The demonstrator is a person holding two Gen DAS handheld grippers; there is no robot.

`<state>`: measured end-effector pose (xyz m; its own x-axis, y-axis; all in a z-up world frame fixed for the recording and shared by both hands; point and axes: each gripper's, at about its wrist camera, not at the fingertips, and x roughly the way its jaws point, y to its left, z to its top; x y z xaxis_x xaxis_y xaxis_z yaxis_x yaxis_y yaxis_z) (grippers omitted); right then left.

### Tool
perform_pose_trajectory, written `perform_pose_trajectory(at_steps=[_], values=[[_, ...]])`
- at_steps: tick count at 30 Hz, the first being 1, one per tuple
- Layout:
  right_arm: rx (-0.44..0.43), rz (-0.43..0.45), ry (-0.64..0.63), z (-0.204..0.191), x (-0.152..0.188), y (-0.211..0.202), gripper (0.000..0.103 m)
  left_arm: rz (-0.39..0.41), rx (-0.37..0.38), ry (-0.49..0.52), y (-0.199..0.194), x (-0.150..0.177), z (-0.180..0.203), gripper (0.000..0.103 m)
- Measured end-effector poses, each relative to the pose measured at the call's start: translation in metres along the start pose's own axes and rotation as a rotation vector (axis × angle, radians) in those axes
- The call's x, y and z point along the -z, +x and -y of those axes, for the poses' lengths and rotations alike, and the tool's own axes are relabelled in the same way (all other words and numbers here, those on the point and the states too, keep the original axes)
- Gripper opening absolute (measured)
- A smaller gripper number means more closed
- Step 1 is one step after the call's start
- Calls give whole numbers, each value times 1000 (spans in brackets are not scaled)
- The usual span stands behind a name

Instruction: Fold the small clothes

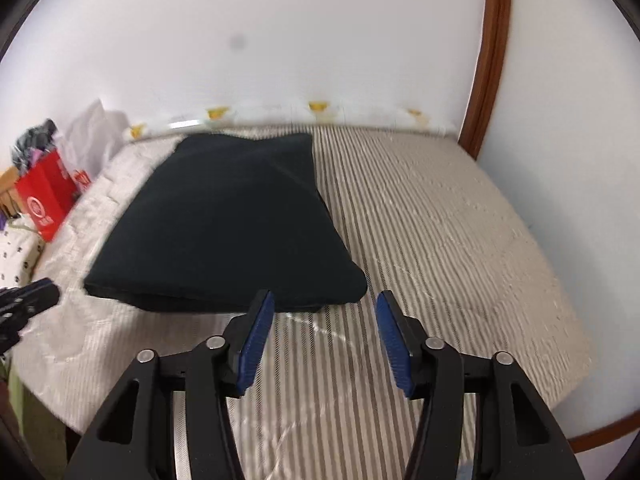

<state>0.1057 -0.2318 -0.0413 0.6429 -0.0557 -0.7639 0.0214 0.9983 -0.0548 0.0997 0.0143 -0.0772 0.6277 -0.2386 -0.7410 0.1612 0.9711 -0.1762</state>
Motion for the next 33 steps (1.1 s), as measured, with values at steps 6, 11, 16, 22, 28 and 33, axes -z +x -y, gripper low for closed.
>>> perform_pose_trajectory(at_steps=[6,11,16,22,28,33], values=[[-38,40,42,4,12,-53,80,74,-44,7,-50,7,19,53],[-25,49,70,13,23,-80,90,103,-88,6,-81,16,26,64],[17,67,68,18,32,-103,103,128,-117,36,-97,22,34,73],[13,80,96,25,31,-117,103,134,-109,36,-101,18,41,76],[22,96,90,23,31,-125,103,166,-124,50,-110,18,45,76],[36,91,74,18,34,-126,103,174,-139,53,-112,20,47,76]])
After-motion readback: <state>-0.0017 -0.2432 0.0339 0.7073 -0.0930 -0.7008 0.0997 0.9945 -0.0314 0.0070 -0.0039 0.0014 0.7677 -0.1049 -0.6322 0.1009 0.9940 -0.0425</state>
